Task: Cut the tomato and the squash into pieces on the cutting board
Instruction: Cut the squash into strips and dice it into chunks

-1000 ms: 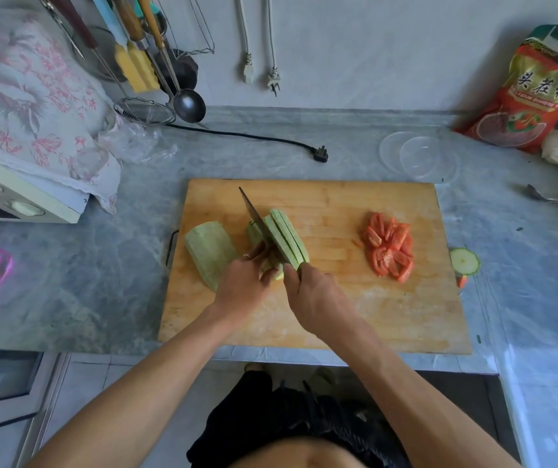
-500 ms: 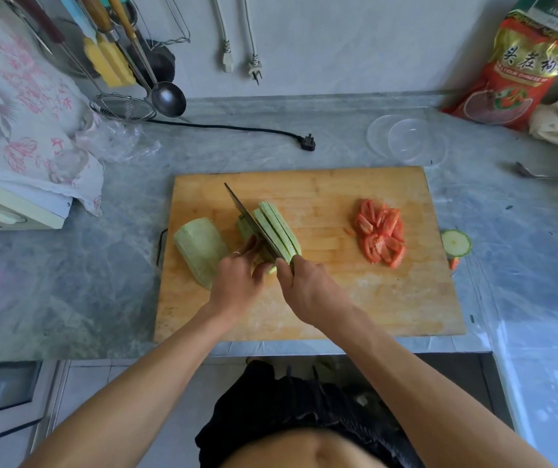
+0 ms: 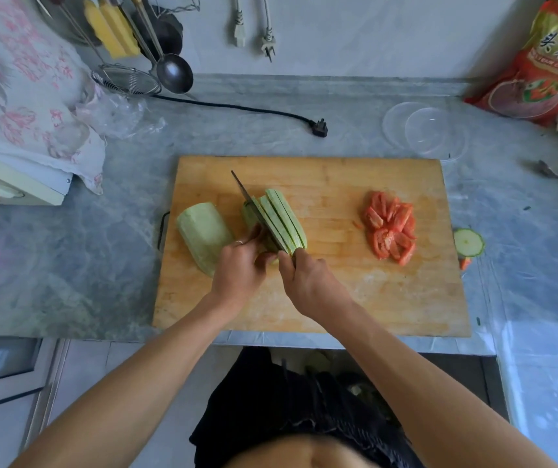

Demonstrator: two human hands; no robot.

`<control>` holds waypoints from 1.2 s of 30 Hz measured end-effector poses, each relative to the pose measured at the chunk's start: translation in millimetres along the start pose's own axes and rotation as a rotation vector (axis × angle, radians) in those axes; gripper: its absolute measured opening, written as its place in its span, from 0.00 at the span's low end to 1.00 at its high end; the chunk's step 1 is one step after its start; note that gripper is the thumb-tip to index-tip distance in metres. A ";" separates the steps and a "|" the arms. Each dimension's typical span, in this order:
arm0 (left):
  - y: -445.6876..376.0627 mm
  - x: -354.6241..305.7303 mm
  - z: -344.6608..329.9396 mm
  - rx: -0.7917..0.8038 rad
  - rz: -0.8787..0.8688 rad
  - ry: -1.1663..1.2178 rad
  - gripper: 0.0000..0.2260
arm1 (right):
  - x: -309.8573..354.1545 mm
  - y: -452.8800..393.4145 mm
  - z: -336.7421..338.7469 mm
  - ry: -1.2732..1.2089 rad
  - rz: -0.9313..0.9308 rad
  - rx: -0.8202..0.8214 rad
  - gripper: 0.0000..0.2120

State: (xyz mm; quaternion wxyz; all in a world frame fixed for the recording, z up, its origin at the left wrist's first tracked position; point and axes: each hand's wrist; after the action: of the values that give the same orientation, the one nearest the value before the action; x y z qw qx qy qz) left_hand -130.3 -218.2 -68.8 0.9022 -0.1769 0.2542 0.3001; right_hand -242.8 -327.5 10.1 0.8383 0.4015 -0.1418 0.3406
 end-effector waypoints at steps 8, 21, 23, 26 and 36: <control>2.6 2.1 -6.0 -0.021 0.068 0.096 0.14 | -10.2 -6.5 -23.6 -0.134 0.001 -0.125 0.17; 4.2 2.0 -13.5 -0.033 0.116 0.115 0.18 | -22.2 0.1 -20.8 -0.152 0.039 -0.139 0.18; 5.3 0.4 -14.4 -0.047 0.110 0.113 0.18 | -20.6 -2.4 -20.0 -0.160 0.032 -0.137 0.19; 4.1 -1.4 -9.5 -0.028 0.096 0.129 0.17 | -21.1 -3.1 -19.5 -0.152 0.036 -0.142 0.19; -35.6 -17.9 56.6 -0.016 -0.318 -0.350 0.19 | -22.7 -2.8 -16.7 -0.129 0.027 -0.113 0.20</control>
State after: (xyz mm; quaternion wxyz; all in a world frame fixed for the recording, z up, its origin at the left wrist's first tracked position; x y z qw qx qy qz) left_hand -100.2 -226.6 -7.1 0.9671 -0.1671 0.0605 0.1822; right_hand -257.9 -326.2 -13.8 0.8441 0.3725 -0.2199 0.3169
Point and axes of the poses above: each hand's wrist, its own y-axis away from the middle knuckle, its own z-axis out of the back of the hand, x = y × z, and after that the axes turned 6 degrees about -z, right-handed
